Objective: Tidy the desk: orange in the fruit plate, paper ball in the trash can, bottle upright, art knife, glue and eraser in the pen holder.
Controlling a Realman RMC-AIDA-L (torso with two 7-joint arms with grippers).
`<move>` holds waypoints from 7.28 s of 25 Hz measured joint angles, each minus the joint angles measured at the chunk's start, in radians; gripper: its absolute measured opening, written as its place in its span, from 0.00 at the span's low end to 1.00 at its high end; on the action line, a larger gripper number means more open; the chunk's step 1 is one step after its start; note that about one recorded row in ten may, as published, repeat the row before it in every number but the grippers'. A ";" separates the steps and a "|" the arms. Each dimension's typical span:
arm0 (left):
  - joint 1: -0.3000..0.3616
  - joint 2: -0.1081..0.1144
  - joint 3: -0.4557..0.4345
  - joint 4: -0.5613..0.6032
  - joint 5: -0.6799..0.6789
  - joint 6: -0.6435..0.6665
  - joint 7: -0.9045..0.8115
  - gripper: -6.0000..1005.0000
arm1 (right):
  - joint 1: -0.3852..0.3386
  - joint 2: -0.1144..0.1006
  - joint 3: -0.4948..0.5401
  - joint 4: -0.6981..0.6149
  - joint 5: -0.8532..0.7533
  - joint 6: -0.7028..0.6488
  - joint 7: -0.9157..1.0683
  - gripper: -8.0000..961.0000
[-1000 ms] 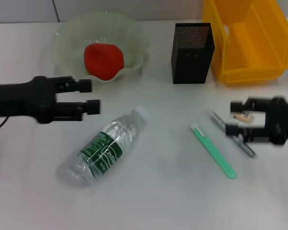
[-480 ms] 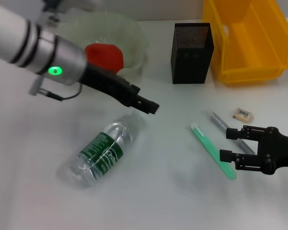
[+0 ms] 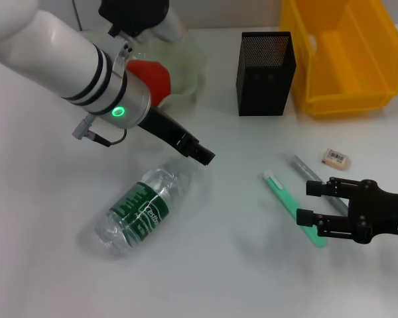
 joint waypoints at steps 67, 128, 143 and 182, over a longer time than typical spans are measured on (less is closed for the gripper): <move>0.399 0.011 -0.413 -0.563 -1.264 0.438 1.664 0.44 | 0.030 0.026 0.079 0.021 0.009 0.009 0.010 0.77; 0.572 0.132 -0.454 -0.664 -1.230 0.572 1.722 0.70 | 0.131 0.017 0.047 -0.455 -0.042 0.013 0.468 0.77; 0.559 0.126 -0.456 -0.561 -0.903 0.538 1.584 0.70 | 0.343 0.047 -0.537 -1.030 -0.711 -0.258 1.290 0.77; 0.541 0.107 -0.437 -0.557 -0.888 0.519 1.591 0.70 | 0.372 0.053 -0.995 -0.617 -0.664 0.308 1.560 0.36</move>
